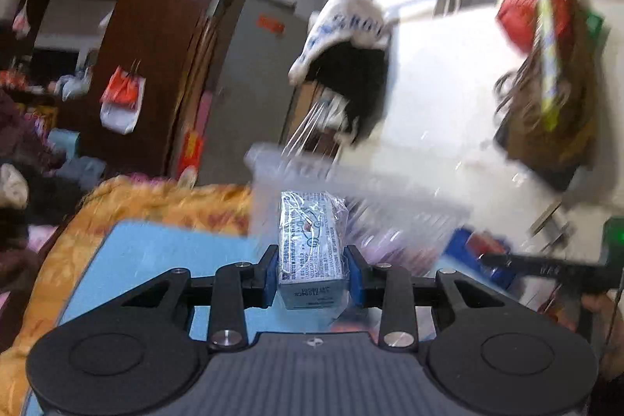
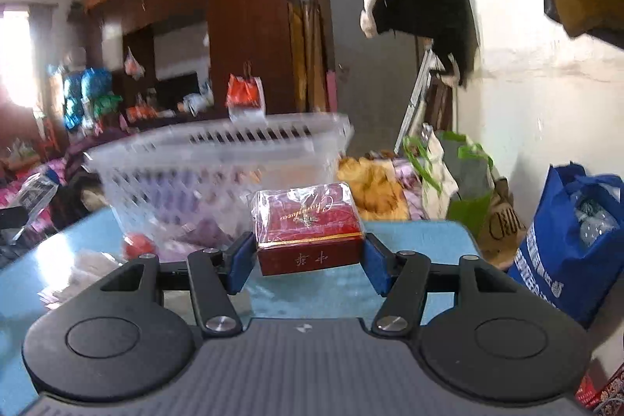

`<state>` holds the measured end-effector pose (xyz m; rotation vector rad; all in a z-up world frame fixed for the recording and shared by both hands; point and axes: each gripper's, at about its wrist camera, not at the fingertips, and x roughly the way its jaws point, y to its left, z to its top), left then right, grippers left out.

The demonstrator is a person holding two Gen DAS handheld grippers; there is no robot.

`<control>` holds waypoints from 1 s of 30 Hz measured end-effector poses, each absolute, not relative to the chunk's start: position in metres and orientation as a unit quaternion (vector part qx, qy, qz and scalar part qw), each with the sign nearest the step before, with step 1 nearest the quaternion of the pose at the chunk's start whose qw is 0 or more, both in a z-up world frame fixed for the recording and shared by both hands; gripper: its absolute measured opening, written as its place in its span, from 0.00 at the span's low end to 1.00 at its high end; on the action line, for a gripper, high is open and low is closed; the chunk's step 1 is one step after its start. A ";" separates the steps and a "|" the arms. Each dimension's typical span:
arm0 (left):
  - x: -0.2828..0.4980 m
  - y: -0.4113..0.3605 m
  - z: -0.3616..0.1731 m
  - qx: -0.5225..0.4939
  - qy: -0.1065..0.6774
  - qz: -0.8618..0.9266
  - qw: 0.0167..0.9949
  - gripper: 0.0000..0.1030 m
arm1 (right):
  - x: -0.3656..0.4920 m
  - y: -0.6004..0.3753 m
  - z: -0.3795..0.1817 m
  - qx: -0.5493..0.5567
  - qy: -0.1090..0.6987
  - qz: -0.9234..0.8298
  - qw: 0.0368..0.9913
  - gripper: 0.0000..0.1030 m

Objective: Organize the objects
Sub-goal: 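Release the medicine box and red gift box into the basket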

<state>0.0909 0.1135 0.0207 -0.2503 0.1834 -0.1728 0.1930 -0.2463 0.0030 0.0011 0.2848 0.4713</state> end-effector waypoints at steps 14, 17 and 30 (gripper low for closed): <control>0.191 0.051 0.144 -0.077 0.105 -0.091 0.987 0.38 | 0.246 -0.177 0.100 -0.092 0.086 0.222 0.967 0.60; 0.237 0.042 0.127 -0.087 0.182 -0.071 0.977 0.38 | 0.280 -0.169 0.081 -0.094 0.135 0.218 0.962 0.60; 0.284 0.024 0.101 -0.056 0.230 -0.058 0.970 0.78 | 0.273 -0.163 0.066 -0.111 0.127 0.232 0.958 0.96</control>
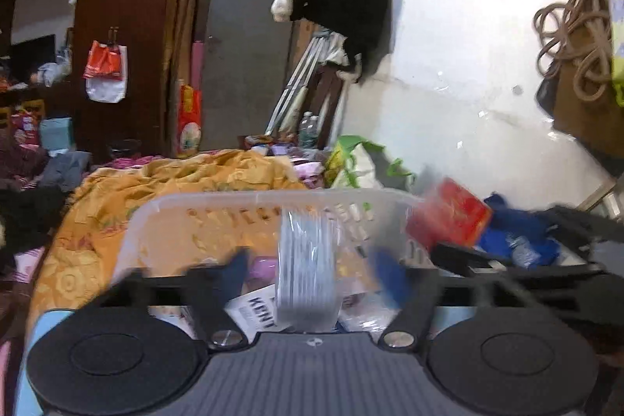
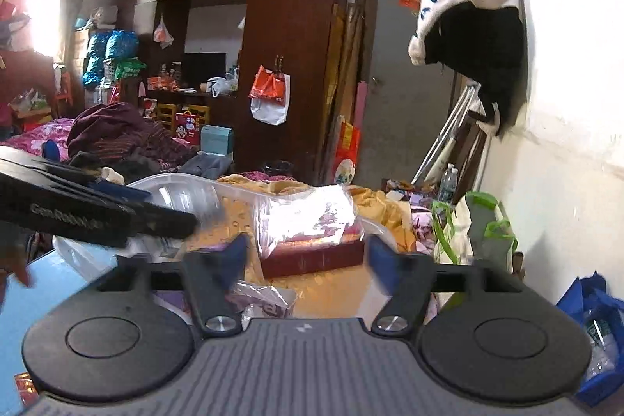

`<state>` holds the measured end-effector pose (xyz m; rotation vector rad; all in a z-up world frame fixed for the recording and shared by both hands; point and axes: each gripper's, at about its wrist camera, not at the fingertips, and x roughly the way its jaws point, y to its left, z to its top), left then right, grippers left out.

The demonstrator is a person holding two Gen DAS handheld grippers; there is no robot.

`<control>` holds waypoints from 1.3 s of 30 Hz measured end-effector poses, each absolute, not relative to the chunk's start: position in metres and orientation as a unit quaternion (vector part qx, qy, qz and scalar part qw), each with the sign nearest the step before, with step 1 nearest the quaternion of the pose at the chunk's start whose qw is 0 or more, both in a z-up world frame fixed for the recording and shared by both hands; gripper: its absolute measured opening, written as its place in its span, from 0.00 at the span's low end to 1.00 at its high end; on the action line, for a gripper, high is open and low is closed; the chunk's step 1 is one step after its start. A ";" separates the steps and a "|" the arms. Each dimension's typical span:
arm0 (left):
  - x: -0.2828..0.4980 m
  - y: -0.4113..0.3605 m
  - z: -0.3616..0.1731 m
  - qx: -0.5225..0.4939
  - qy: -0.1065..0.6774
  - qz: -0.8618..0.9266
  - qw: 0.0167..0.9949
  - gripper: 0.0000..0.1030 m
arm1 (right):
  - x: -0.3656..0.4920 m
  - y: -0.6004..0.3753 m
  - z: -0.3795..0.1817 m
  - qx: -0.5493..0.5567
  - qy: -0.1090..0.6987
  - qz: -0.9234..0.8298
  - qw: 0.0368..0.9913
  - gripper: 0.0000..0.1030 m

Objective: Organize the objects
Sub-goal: 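Release the medicine box and red gift box into the basket, then grasp a red box with the left tool while the right tool grasps a plastic bag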

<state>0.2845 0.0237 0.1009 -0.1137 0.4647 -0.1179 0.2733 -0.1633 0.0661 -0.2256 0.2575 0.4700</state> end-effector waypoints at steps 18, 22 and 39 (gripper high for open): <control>0.097 0.063 0.004 -0.064 0.202 -0.074 0.975 0.86 | 0.109 -0.208 -0.034 -0.059 0.154 0.319 0.933 0.92; 0.104 0.060 -0.012 -0.058 0.223 -0.067 0.971 0.85 | 0.106 -0.198 -0.050 -0.101 0.166 0.317 0.928 0.71; 0.110 0.023 -0.028 0.021 0.247 -0.023 0.969 0.46 | 0.104 -0.231 -0.061 -0.071 0.167 0.315 0.931 0.36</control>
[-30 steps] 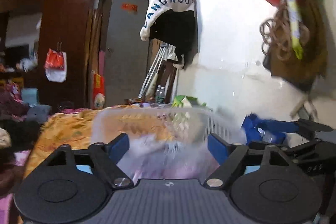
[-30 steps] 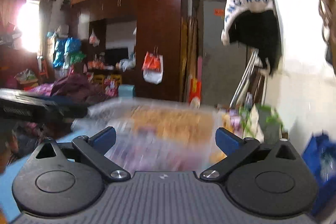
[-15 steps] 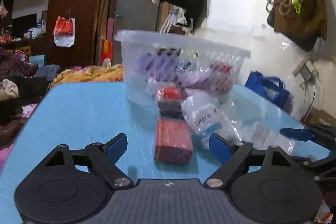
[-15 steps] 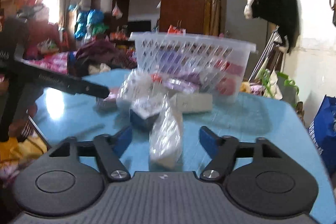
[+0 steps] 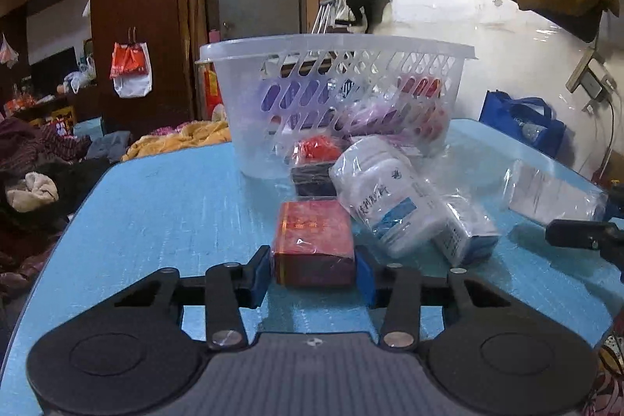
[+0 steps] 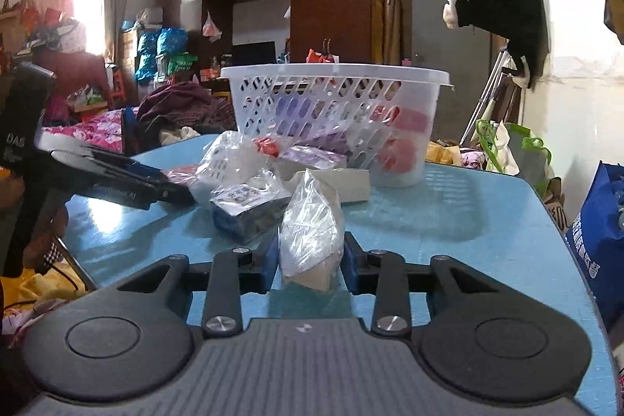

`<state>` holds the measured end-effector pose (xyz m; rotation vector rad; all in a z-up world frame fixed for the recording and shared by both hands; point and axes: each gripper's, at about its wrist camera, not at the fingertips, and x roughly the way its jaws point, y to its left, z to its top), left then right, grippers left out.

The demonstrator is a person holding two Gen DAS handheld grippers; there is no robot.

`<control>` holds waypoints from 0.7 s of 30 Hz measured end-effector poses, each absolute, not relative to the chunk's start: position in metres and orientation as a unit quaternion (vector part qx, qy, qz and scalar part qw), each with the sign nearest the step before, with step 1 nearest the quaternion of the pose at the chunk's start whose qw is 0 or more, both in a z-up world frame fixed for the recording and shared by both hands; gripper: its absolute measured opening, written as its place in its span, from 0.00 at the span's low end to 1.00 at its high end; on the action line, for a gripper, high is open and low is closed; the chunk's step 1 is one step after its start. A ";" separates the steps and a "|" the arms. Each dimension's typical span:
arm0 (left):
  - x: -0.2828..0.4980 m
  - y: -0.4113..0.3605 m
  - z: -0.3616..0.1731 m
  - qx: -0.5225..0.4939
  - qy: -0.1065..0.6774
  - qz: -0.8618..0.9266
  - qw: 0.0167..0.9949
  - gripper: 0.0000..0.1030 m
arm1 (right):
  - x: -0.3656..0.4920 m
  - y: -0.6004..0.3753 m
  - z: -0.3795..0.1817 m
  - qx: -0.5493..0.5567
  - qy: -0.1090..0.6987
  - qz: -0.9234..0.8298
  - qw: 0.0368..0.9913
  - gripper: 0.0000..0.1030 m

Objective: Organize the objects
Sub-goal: 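Grasp a red box with the left tool while the right tool grasps a plastic bag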

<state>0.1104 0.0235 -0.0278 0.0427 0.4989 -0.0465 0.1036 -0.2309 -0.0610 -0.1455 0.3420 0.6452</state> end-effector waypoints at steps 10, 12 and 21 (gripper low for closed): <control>0.088 0.038 -0.031 0.006 0.191 0.003 0.982 0.46 | 0.113 -0.233 -0.061 -0.070 0.165 0.289 0.940 0.36; 0.085 0.043 -0.030 0.000 0.182 0.014 0.983 0.46 | 0.115 -0.234 -0.062 -0.068 0.165 0.287 0.941 0.36; 0.075 0.051 -0.025 0.001 0.160 0.041 0.986 0.46 | 0.113 -0.232 -0.061 -0.067 0.160 0.286 0.942 0.36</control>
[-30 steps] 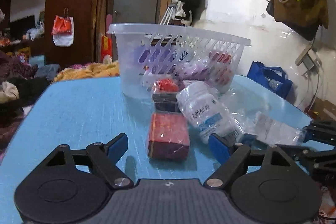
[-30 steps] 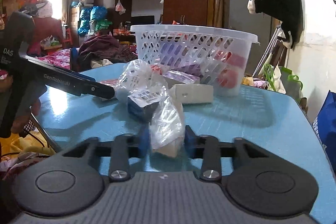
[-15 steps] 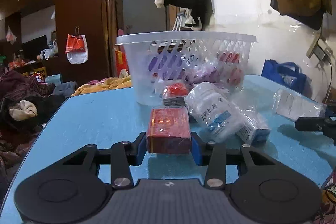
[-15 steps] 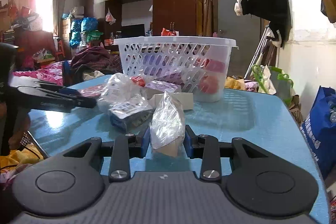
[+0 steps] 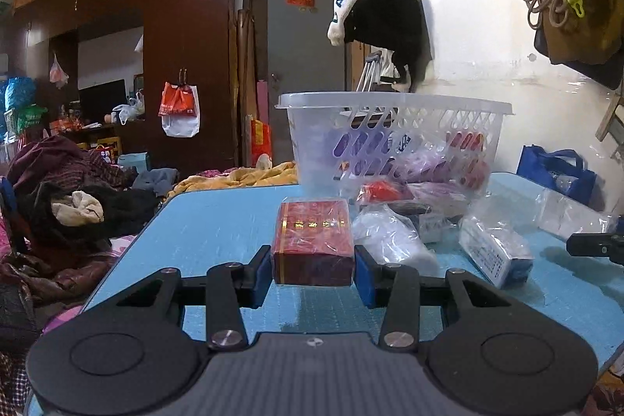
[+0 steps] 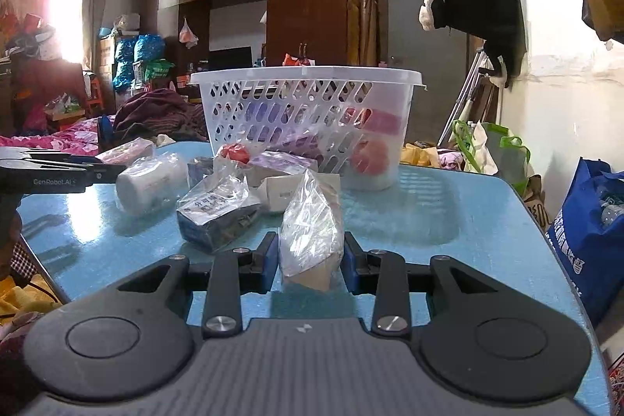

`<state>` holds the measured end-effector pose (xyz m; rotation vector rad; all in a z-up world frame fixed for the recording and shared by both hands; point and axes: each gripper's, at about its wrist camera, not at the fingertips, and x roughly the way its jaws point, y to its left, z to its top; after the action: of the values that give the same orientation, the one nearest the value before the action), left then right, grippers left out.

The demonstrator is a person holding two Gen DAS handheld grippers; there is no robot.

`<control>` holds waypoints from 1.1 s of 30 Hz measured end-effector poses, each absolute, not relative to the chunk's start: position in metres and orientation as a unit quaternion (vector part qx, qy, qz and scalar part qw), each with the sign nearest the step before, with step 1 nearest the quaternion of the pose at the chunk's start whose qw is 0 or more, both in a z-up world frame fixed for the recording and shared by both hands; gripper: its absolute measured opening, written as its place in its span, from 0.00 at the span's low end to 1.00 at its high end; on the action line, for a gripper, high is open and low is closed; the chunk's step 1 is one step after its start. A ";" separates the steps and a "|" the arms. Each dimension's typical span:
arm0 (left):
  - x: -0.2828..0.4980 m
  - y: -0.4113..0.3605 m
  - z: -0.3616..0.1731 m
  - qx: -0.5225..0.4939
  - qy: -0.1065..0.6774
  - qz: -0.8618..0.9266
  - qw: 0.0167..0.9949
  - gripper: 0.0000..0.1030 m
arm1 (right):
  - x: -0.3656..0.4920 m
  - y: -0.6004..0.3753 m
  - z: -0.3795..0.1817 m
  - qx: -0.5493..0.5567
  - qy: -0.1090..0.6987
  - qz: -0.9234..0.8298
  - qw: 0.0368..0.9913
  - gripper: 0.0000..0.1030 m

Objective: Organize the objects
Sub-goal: 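Grasp a red box with the left tool while the right tool grasps a plastic bag, then drop the red box and plastic bag into the basket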

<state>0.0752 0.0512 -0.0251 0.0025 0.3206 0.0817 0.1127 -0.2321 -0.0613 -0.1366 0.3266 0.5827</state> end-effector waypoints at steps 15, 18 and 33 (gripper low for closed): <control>0.061 0.054 -0.016 -0.004 0.124 0.034 0.992 0.46 | 0.114 -0.229 -0.055 -0.061 0.153 0.286 0.944 0.35; 0.060 0.056 -0.015 -0.011 0.115 0.033 0.993 0.46 | 0.117 -0.231 -0.056 -0.059 0.157 0.285 0.944 0.35; 0.216 0.050 0.125 -0.027 0.169 -0.053 0.984 0.46 | 0.235 -0.149 0.071 -0.123 0.122 0.245 0.954 0.35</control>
<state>0.2158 0.0499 0.1248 -0.0544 0.3401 -0.1062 0.2353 -0.1489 0.0714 -0.2492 0.2477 0.4986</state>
